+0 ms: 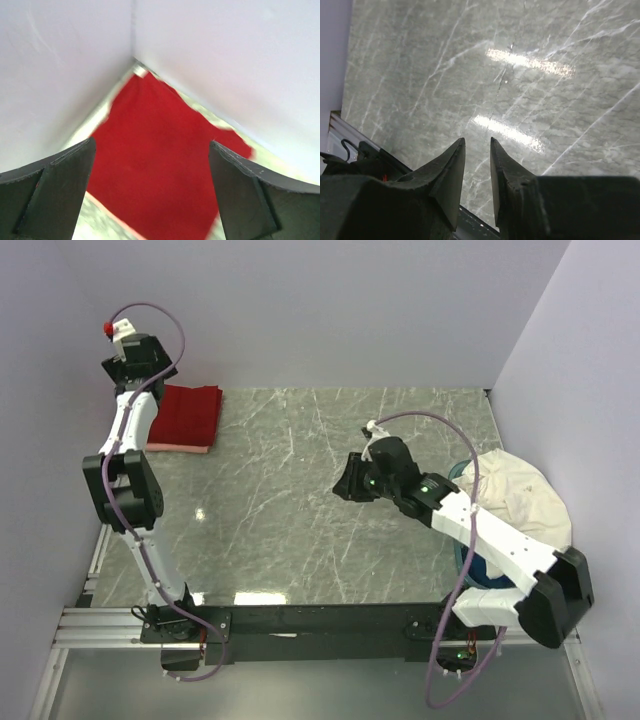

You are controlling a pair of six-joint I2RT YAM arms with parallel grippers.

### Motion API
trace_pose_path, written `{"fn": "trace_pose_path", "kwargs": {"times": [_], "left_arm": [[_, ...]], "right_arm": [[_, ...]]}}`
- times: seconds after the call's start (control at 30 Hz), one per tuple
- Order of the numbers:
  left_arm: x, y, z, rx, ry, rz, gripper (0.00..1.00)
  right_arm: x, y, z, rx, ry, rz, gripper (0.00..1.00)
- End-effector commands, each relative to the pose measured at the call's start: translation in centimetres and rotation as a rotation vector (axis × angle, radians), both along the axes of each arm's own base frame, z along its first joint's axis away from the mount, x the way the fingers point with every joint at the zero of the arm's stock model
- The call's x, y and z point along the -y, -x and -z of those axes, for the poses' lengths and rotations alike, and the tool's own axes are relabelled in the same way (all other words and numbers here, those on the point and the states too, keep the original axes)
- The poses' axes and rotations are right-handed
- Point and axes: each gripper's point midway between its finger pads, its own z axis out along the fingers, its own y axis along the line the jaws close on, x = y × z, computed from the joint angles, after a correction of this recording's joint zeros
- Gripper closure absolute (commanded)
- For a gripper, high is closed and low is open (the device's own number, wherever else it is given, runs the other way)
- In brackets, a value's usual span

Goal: Fold and stack the t-shirts
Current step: Reset both grippers

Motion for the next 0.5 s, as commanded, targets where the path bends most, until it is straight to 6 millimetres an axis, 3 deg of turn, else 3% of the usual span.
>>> {"fn": "trace_pose_path", "kwargs": {"times": [0.0, 0.1, 0.2, 0.33, 0.37, 0.43, 0.47], "left_arm": [[3.3, 0.7, -2.0, 0.122, 0.171, 0.089, 0.01], [4.9, 2.4, -1.7, 0.163, 0.293, 0.087, 0.01], [7.7, 4.1, -1.0, 0.213, 0.436, 0.129, 0.01], [13.1, 7.7, 0.5, 0.154, 0.441, 0.187, 0.01], [16.2, 8.4, 0.8, 0.134, 0.445, 0.239, 0.01], [19.1, 11.0, 1.6, 0.108, 0.473, 0.273, 0.0], [21.8, 12.2, 2.0, 0.092, 0.486, 0.313, 0.01]], "right_arm": [[1.1, 0.4, -2.5, 0.087, -0.033, 0.028, 0.65], [1.9, 0.9, -3.3, 0.118, -0.039, 0.043, 0.64], [2.7, 1.4, -4.0, 0.149, -0.045, 0.049, 0.63], [3.6, 1.8, -4.0, 0.16, -0.027, 0.058, 0.62], [3.8, 2.1, -4.3, 0.167, -0.033, 0.056, 0.62], [4.3, 2.1, -4.3, 0.182, -0.026, 0.077, 0.62], [4.6, 2.2, -4.6, 0.195, -0.031, 0.083, 0.62]]}}
